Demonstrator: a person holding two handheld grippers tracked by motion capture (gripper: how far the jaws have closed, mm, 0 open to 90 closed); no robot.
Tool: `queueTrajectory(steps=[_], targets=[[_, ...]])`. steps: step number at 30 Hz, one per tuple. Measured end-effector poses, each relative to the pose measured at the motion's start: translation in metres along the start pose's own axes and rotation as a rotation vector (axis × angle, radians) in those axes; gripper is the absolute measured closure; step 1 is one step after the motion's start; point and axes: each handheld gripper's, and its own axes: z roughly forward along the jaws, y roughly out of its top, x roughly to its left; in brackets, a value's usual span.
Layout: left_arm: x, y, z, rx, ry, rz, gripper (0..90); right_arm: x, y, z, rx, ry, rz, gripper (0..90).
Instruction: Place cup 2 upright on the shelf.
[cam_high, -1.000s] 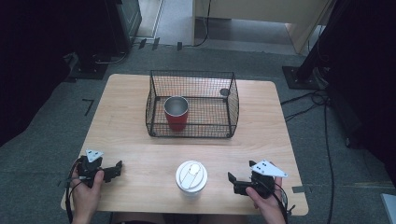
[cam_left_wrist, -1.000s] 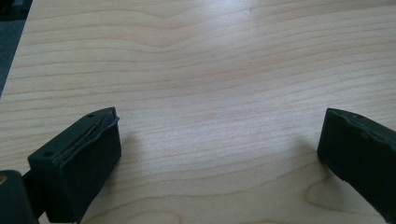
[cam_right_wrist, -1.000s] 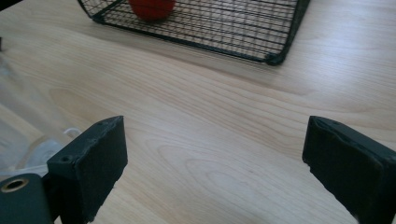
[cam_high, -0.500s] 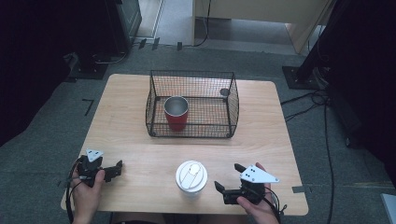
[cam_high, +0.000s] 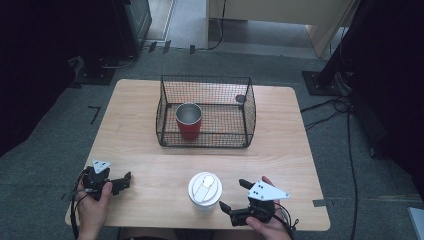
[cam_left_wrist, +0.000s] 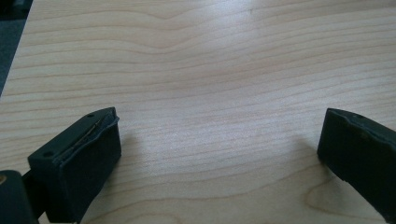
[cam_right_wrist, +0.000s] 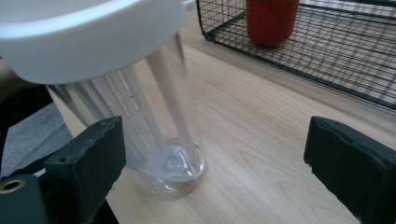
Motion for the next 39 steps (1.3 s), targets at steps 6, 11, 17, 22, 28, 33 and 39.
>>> queueTrajectory(steps=[6,11,17,22,28,33,39], targets=[[0.0,0.0,0.0,0.0,0.0,0.0,0.0,0.008,0.001,0.007,0.008,0.036,-0.006,4.5],[0.0,0.0,0.0,0.0,0.0,0.0,0.0,0.014,0.002,0.012,0.013,0.056,-0.013,3.3],[0.0,0.0,0.0,0.0,0.0,0.0,0.0,0.019,0.004,0.017,0.006,0.079,-0.016,2.8],[0.0,0.0,0.0,-0.001,0.0,-0.002,0.0,0.024,0.004,0.023,0.009,0.085,-0.02,3.6],[0.0,0.0,0.0,-0.002,0.0,-0.002,0.0,0.028,0.007,0.029,0.002,0.092,-0.02,4.6],[0.0,0.0,0.0,0.0,0.0,0.0,0.0,0.03,0.01,0.031,-0.018,0.099,-0.019,5.2],[0.0,0.0,0.0,0.0,0.0,0.0,0.0,0.034,0.015,0.039,-0.033,0.097,-0.022,6.8]])
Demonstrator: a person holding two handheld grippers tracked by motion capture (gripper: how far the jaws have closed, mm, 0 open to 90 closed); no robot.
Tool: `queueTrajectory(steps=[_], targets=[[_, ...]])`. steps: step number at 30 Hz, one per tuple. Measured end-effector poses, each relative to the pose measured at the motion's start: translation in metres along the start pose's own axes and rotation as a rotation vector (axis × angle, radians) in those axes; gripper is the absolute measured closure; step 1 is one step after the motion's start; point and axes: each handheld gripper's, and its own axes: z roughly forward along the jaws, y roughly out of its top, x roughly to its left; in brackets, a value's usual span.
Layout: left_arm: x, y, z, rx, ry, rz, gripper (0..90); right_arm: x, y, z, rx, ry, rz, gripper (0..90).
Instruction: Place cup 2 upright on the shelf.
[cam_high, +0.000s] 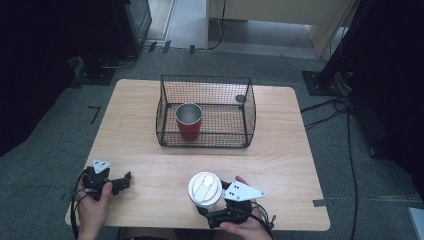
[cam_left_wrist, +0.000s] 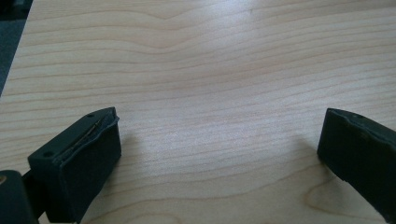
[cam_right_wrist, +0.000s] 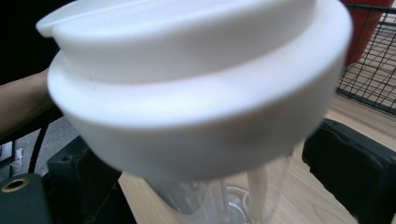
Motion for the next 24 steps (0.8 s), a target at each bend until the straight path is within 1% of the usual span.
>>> queueTrajectory(steps=[7,9,12,15,19,20,24], targets=[[0.0,0.0,0.0,0.0,0.0,0.0,0.0,0.006,0.003,0.008,-0.021,-0.022,-0.008,11.8],[0.0,0.0,0.0,0.0,0.0,0.0,0.0,0.01,0.004,0.013,-0.037,-0.058,-0.02,13.2],[0.0,0.0,0.0,0.0,0.0,0.0,0.0,0.012,0.006,0.014,-0.057,-0.087,-0.02,14.7],[0.0,0.0,0.0,0.0,0.0,0.0,0.0,0.011,0.007,0.015,-0.075,-0.112,-0.021,15.9],[0.0,0.0,0.0,0.0,0.0,0.0,0.0,0.011,0.006,0.014,-0.085,-0.122,-0.021,16.2],[0.0,0.0,0.0,0.0,0.0,0.0,0.0,0.011,0.006,0.014,-0.09,-0.138,-0.027,16.3],[0.0,0.0,0.0,-0.001,0.0,-0.001,0.0,0.009,0.006,0.014,-0.096,-0.154,-0.015,16.4]])
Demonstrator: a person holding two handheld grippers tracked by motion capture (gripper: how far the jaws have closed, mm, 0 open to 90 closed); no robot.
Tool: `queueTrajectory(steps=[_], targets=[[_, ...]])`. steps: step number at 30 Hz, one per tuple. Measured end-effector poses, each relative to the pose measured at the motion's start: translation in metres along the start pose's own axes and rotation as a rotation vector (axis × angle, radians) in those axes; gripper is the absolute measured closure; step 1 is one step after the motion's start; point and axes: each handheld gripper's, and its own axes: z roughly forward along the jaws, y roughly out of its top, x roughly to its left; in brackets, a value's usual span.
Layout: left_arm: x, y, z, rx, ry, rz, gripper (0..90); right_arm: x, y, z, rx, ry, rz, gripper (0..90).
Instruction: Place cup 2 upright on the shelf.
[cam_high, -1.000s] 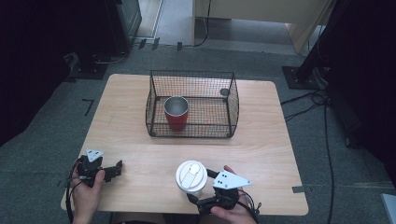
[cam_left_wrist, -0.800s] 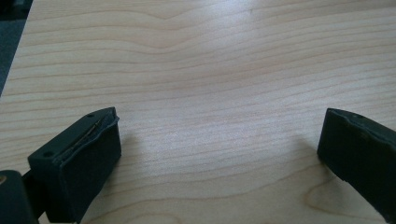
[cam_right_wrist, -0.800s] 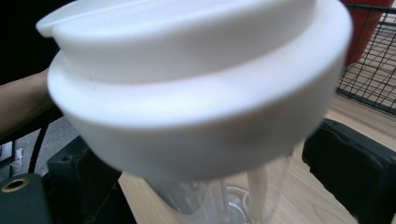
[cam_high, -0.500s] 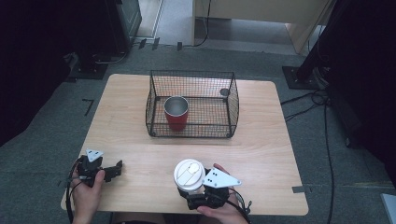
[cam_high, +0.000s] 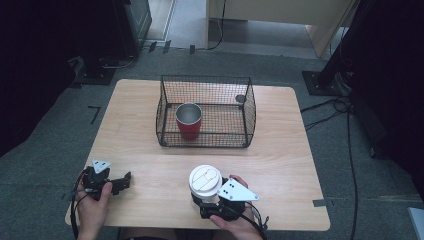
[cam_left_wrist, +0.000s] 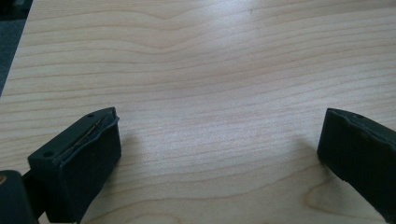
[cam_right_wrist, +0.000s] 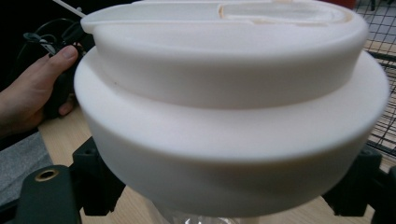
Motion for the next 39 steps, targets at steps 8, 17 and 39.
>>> queueTrajectory(steps=[8,17,39], targets=[[0.0,0.0,0.0,0.0,0.0,0.0,0.0,-0.004,0.003,-0.002,-0.006,-0.025,0.015,16.6],[0.0,0.0,0.0,0.0,0.0,0.0,0.0,-0.011,0.015,-0.007,-0.033,-0.062,0.02,16.6],[0.0,0.0,0.0,-0.001,0.001,-0.001,0.0,-0.038,0.073,-0.011,-0.101,-0.174,0.008,16.7]])
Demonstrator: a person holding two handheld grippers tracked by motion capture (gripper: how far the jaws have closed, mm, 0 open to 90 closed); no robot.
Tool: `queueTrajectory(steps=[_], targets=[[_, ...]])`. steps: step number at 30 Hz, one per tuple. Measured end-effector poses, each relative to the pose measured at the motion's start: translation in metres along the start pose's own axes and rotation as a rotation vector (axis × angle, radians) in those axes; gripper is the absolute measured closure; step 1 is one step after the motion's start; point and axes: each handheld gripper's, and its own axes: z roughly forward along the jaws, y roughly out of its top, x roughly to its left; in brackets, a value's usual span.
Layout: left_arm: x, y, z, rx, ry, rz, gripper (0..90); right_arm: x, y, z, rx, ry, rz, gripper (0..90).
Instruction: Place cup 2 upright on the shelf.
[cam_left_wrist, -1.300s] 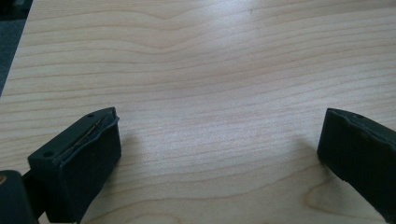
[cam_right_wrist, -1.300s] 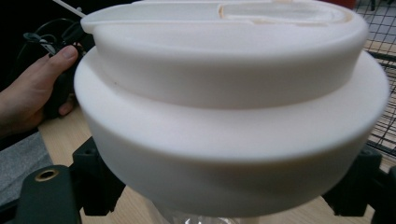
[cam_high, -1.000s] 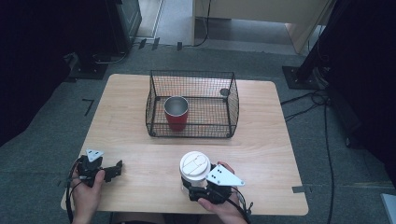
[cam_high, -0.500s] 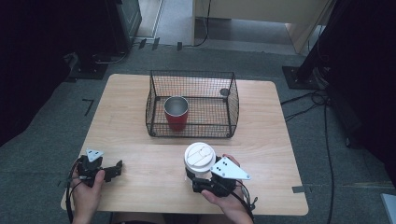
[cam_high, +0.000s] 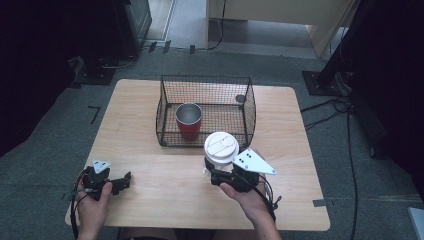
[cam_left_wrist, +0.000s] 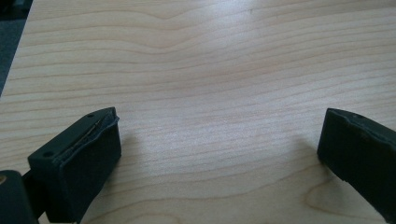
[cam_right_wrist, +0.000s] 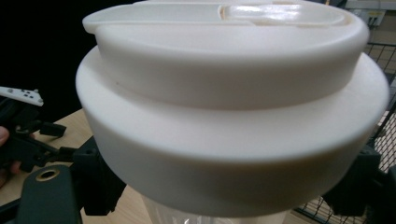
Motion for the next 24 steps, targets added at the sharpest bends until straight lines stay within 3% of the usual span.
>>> queueTrajectory(steps=[12,24], targets=[[0.0,0.0,0.0,0.001,0.0,0.0,0.0,-0.017,0.023,0.005,-0.037,-0.058,0.028,16.8],[0.0,0.0,0.0,0.001,0.0,0.0,0.0,-0.03,0.043,0.018,-0.061,-0.098,0.024,16.7]])
